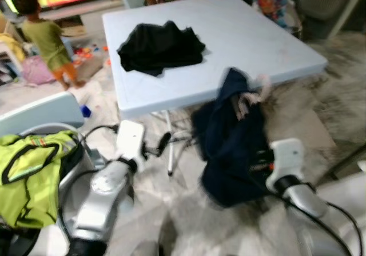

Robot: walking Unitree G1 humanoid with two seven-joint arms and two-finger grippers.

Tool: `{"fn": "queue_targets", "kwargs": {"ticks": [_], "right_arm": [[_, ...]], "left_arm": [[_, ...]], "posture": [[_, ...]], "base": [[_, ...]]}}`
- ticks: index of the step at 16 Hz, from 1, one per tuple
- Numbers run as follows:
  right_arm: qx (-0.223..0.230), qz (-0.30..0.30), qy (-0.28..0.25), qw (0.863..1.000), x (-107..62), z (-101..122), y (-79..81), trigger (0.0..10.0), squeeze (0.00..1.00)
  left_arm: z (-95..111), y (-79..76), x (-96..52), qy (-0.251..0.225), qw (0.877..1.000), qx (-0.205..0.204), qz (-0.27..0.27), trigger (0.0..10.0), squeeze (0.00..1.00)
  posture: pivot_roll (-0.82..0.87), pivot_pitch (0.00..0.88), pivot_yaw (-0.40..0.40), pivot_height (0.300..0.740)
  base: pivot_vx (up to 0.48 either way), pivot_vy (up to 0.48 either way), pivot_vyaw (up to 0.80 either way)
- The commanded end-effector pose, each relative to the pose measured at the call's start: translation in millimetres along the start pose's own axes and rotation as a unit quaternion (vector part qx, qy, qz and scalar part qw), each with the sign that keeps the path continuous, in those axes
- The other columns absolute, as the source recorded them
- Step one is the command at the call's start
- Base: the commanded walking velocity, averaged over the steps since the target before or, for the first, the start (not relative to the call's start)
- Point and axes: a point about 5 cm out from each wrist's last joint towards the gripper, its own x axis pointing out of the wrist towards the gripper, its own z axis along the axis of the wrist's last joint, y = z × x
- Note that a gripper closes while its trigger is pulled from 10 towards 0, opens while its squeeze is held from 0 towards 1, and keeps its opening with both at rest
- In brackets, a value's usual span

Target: Hang hanger

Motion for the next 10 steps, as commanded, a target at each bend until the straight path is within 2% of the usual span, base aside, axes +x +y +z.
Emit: {"fn": "queue_targets", "kwargs": {"ticks": [1, 4, 6, 7, 9, 10], "right_arm": [[-0.008, 0.008, -0.029, 1.0, -0.1, 9, -2.4, 10.0, 0.0], [0.001, 0.057, -0.03, 0.998, -1.3, 12, 6.4, 10.0, 0.0], [0.028, 0.132, -0.033, 0.99, -5.5, 22, 16.8, 10.0, 0.0], [0.032, 0.148, -0.039, 0.988, -6.8, 26, 18.1, 10.0, 0.0], [0.07, 0.195, -0.056, 0.977, -10.1, 43, 18.4, 10.0, 0.0], [0.078, 0.251, -0.046, 0.964, -19.3, 50, 20.2, 10.0, 0.0]], "left_arm": [[1, -4.6, 0.6, 0.002, 1.0, 0.004, -0.019, 10.0, 0.0], [1, -5.9, 2.7, 0.002, 0.999, 0.018, -0.033, 10.0, 0.0], [2, -7.3, 5.0, -0.001, 0.999, 0.026, -0.04, 10.0, 0.0], [2, -7.6, 5.6, -0.001, 0.999, 0.027, -0.041, 10.0, 0.0], [4, -7.9, 8.5, -0.004, 0.999, 0.033, -0.043, 10.0, 0.0], [3, -7.0, 9.6, -0.004, 0.999, 0.036, -0.041, 10.0, 0.0]], "posture": [[-0.03, 0.0, 0.034, 0.74], [-0.03, 0.0, 0.035, 0.74], [-0.04, 0.0, 0.04, 0.74], [-0.04, 0.0, 0.043, 0.74], [-0.05, 0.0, 0.048, 0.74], [-0.05, 0.0, 0.05, 0.74]], "base": [[0.0, 0.0, 0.8], [0.0, 0.0, 0.74], [0.0, 0.0, 0.0], [0.0, 0.0, 0.0], [0.0, 0.0, 0.0], [0.0, 0.0, 0.0]]}}
